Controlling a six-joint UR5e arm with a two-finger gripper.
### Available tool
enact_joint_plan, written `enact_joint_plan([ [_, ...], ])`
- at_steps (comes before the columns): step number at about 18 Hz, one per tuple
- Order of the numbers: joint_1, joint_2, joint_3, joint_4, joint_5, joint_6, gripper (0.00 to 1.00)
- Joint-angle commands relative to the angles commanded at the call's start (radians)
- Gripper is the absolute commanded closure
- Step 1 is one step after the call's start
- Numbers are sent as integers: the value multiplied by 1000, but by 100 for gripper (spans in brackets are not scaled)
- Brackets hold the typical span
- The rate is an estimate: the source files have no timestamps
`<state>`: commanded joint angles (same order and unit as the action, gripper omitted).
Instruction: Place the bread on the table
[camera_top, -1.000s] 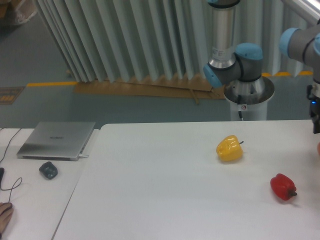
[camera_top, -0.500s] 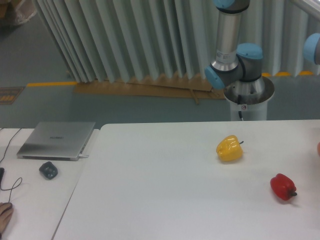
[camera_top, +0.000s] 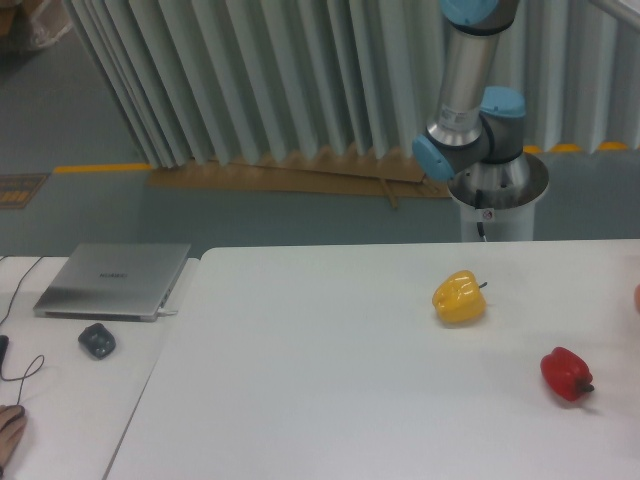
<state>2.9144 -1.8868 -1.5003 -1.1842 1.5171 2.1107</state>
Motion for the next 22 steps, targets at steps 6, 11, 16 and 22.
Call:
enact_joint_plan([
  [6, 34, -55, 25, 15, 3, 64, 0],
  [11, 57, -95, 40, 83, 5, 92, 0],
  [16, 83, -155, 81, 89, 3, 130, 0],
  [22, 80, -196, 86, 107, 5, 153, 0],
])
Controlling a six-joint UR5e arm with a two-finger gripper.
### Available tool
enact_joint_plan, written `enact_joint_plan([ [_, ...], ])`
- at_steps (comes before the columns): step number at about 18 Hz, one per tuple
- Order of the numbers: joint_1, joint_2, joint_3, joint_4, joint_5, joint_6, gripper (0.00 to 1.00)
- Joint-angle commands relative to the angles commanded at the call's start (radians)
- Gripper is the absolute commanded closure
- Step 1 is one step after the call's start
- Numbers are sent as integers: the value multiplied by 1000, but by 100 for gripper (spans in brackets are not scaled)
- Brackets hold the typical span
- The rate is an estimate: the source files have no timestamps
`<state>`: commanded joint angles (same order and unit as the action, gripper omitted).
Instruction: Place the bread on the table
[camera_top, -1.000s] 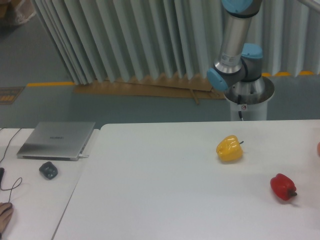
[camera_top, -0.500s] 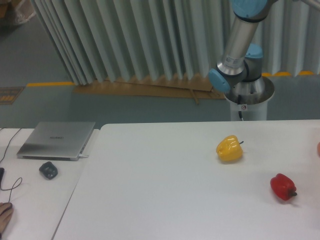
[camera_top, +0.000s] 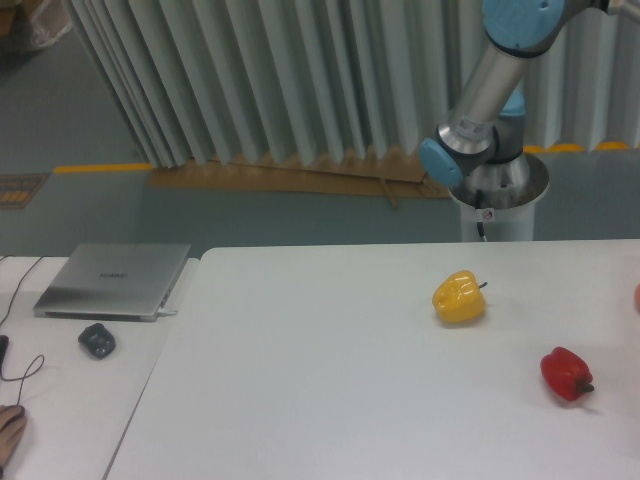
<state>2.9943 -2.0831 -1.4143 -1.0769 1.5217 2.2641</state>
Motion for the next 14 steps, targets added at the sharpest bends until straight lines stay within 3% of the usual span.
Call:
enact_joint_plan([
  [14, -20, -22, -11, -3, 3, 52, 0],
])
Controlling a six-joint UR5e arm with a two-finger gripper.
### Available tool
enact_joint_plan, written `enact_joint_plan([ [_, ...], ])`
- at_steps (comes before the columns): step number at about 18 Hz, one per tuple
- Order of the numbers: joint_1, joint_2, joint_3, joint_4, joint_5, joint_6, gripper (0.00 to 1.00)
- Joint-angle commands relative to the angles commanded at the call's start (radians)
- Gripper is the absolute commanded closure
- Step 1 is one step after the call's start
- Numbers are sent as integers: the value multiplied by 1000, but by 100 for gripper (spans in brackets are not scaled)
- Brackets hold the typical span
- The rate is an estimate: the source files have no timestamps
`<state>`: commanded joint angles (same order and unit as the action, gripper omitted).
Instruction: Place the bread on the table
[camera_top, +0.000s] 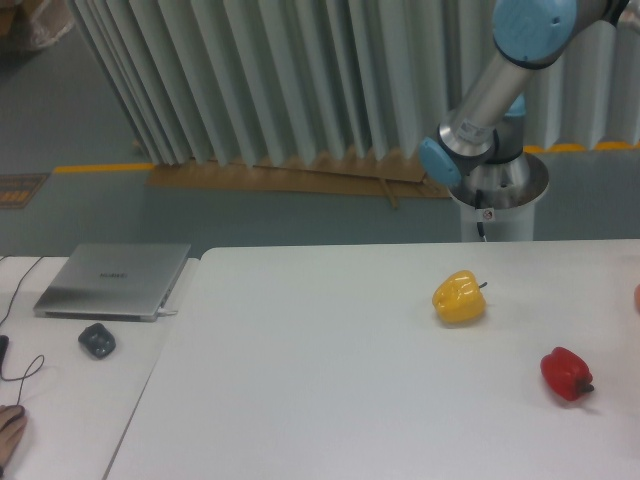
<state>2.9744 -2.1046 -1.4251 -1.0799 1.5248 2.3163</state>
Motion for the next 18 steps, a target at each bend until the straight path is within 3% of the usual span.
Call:
enact_joint_plan([
  [18, 15, 25, -34, -5, -5, 91, 0],
])
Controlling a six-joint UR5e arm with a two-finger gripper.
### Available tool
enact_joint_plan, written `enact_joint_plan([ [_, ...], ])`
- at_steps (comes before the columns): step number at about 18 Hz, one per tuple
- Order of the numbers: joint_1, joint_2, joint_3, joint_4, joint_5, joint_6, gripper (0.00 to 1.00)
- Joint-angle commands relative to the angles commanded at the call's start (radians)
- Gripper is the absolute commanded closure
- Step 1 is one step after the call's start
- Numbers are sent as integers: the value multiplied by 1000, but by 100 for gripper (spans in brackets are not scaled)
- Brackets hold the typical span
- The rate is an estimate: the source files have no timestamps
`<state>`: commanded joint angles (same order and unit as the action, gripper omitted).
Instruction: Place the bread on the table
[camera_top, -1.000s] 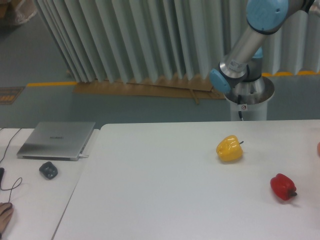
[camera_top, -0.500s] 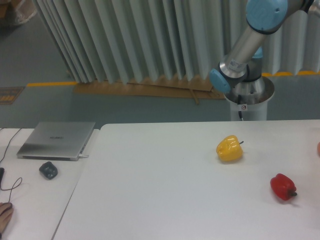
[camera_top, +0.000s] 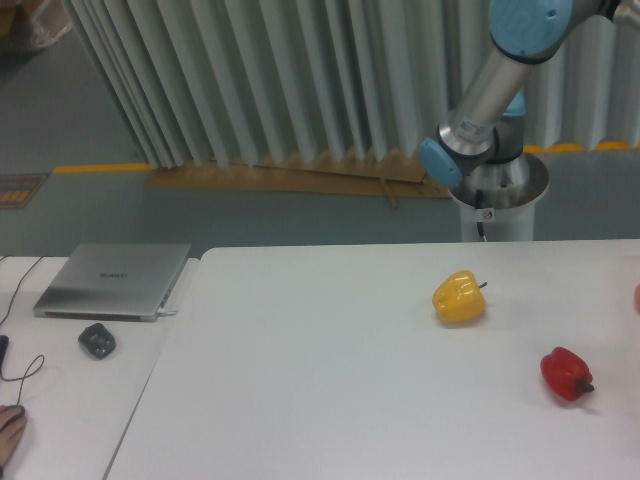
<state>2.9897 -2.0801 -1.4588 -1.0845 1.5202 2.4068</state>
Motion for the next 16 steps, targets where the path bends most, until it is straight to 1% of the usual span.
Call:
enact_joint_plan([
  [2, 2, 0, -11, 3, 0, 18, 0],
  [12, -3, -8, -11, 3, 0, 21, 1],
  [13, -3, -8, -11, 3, 0, 20, 4],
  [16, -3, -9, -12, 3, 2, 20, 27],
])
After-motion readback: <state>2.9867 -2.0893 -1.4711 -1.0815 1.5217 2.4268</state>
